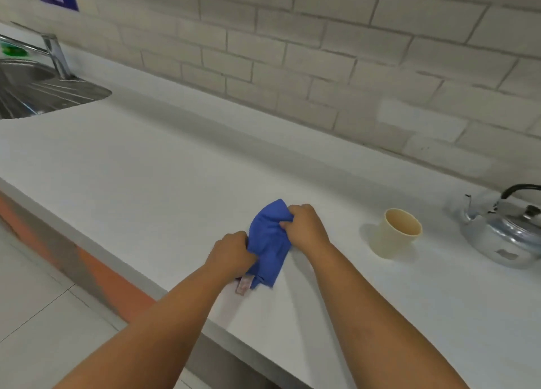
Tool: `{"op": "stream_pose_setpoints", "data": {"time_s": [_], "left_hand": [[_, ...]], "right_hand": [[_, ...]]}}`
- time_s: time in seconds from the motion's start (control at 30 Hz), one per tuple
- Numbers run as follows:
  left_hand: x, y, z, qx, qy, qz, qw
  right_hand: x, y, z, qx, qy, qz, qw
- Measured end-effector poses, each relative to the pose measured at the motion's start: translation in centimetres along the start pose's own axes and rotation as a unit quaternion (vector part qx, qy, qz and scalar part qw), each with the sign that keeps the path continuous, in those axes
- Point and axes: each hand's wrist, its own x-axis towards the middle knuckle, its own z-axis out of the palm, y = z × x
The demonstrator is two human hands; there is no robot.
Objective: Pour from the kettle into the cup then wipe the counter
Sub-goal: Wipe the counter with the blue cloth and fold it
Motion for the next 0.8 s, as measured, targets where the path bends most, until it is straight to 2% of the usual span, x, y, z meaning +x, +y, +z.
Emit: {"op": "stream_pose_setpoints", "data": {"time_s": [0.1, 0.2, 0.3, 0.37, 0.47, 0.53, 0.63, 0.7, 0.8], "left_hand": [[-1.4, 1.1, -0.2, -0.085, -0.020, 0.060, 0.994], [-3.8, 4.2, 0.6, -0.125, -0.088, 0.133, 0.979], [-7.0, 8.5, 3.5, -0.170, -0.187, 0.212, 0.944], [-9.5, 12.2, 7.3, -0.171, -0.281, 0.260, 0.908], [-11.3, 14.7, 12.0, -0.180, -0.332, 0.272, 0.885], [-11.3, 15.2, 14.3, -0.161, -0.335, 0.268, 0.889], [-10.4, 15.5, 15.8, -0.054, -0.310, 0.311, 0.897], [-9.0, 14.7, 15.1, 0.015, -0.242, 0.360, 0.901], [-4.9, 11.7, 12.3, 0.075, -0.112, 0.400, 0.907]], "right_hand": [[-4.0, 0.8, -2.6, 0.043, 0.082, -0.024, 0.995], [-8.8, 2.3, -6.4, 0.052, 0.166, -0.019, 0.985], [-14.0, 4.8, -10.6, 0.040, 0.249, 0.025, 0.967], [-17.5, 8.0, -13.3, -0.003, 0.314, 0.091, 0.945], [-18.5, 12.0, -14.2, -0.036, 0.297, 0.162, 0.940], [-17.7, 14.5, -13.2, -0.037, 0.262, 0.209, 0.942], [-17.2, 17.6, -10.2, -0.023, 0.192, 0.265, 0.945], [-17.5, 18.5, -7.5, -0.041, 0.143, 0.274, 0.950], [-17.6, 18.9, -4.8, -0.138, 0.134, 0.276, 0.942]]}}
